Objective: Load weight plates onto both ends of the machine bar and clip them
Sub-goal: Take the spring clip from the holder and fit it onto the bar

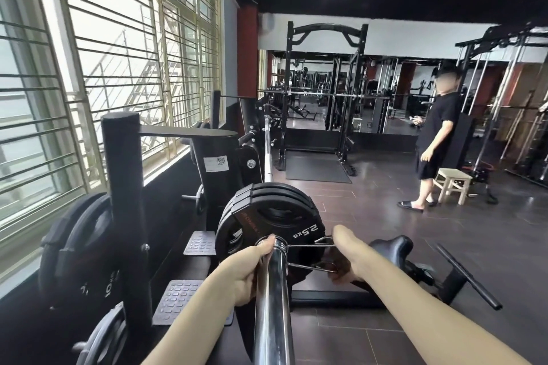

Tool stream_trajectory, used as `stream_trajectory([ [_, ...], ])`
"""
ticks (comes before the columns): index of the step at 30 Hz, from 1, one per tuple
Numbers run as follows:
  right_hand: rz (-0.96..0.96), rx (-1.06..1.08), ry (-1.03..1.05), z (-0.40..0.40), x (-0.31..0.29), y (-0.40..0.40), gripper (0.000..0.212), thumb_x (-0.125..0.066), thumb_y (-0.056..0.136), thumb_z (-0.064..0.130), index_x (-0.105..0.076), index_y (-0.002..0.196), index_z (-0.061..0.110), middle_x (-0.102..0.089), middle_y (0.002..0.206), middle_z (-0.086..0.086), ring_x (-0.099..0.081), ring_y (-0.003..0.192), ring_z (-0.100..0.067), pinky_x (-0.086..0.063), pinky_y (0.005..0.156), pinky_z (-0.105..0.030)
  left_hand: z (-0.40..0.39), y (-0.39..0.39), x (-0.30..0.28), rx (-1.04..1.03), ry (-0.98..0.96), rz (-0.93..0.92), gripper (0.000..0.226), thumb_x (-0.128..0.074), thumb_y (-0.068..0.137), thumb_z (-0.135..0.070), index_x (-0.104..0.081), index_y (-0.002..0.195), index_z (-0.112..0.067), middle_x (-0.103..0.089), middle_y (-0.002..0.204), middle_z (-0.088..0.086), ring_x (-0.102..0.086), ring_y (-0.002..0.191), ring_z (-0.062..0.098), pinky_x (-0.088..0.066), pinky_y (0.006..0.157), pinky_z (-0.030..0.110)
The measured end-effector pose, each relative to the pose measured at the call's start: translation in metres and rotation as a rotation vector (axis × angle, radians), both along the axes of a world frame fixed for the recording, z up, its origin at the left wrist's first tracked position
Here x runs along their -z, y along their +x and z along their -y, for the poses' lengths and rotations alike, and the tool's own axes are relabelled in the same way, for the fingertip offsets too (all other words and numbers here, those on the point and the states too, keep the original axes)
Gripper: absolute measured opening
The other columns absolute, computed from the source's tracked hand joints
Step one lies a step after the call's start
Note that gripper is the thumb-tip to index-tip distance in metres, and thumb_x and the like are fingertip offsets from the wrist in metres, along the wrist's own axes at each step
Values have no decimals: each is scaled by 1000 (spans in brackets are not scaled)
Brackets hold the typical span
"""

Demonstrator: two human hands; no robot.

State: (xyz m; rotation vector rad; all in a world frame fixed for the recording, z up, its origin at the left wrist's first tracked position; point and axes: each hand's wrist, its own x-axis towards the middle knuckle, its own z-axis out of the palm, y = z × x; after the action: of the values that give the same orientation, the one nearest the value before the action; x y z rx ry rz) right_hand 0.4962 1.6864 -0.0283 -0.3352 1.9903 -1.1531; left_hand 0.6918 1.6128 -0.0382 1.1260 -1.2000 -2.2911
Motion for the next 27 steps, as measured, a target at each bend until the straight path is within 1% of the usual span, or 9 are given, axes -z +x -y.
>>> stream_trajectory([
  [9,12,40,1,0,-5,6,32,-30,84,26,-54,74,8,-61,74,-14,-52,69,-29,-49,72,-39,3,-2,2,-3,-7,26,31,-70,93,-35,-72,88,-5,-74,81,14,-72,72,27,-61,58,34],
  [14,66,78,-78,-12,-10,15,36,-41,91,41,-56,81,9,-66,79,-13,-61,83,-31,-52,90,-43,1,1,1,-1,-43,43,33,-72,91,-40,-72,91,-7,-75,79,11,-73,72,26,-61,63,36],
  [16,84,104,-158,-15,-7,15,42,-44,91,50,-60,90,11,-71,87,-11,-67,92,-28,-50,100,-47,-2,1,2,-11,-48,43,38,-74,88,-43,-72,96,-7,-76,81,11,-73,70,26,-62,63,35],
  [18,80,140,-212,-21,-6,18,52,-44,93,57,-63,108,10,-72,103,-13,-68,101,-30,-51,101,-51,-9,1,3,-40,-56,38,51,-72,87,-52,-71,103,-3,-76,84,14,-74,67,27,-62,58,34],
  [19,85,139,-240,-26,-4,20,57,-44,94,59,-61,118,10,-70,113,-14,-67,103,-31,-52,100,-50,-10,1,6,-65,-94,52,63,-71,83,-60,-70,109,-2,-76,89,15,-75,70,28,-63,62,36],
  [21,45,136,-253,-40,-3,30,64,-44,96,61,-55,134,11,-61,133,-13,-62,115,-31,-51,103,-49,-11,2,18,-102,-177,79,88,-71,67,-77,-67,119,-6,-77,102,14,-76,86,31,-63,78,42],
  [22,14,136,-240,-49,-1,36,64,-45,96,60,-54,137,11,-60,137,-12,-60,120,-31,-50,103,-49,-15,7,21,-105,-167,92,87,-71,66,-77,-68,118,-7,-77,102,13,-75,90,32,-62,84,45],
  [24,-41,113,-204,-67,3,41,52,-50,99,50,-62,125,7,-67,121,-11,-64,108,-27,-52,97,-45,-34,21,17,-93,-147,80,65,-70,80,-66,-73,104,-5,-78,92,11,-74,86,29,-62,84,42],
  [27,-86,2,-148,-97,13,52,35,-53,101,34,-71,101,4,-76,83,-7,-66,74,-22,-53,75,-35,-69,49,18,-24,-181,96,48,-64,90,-55,-72,88,-8,-70,80,6,-66,68,20,-57,57,24],
])
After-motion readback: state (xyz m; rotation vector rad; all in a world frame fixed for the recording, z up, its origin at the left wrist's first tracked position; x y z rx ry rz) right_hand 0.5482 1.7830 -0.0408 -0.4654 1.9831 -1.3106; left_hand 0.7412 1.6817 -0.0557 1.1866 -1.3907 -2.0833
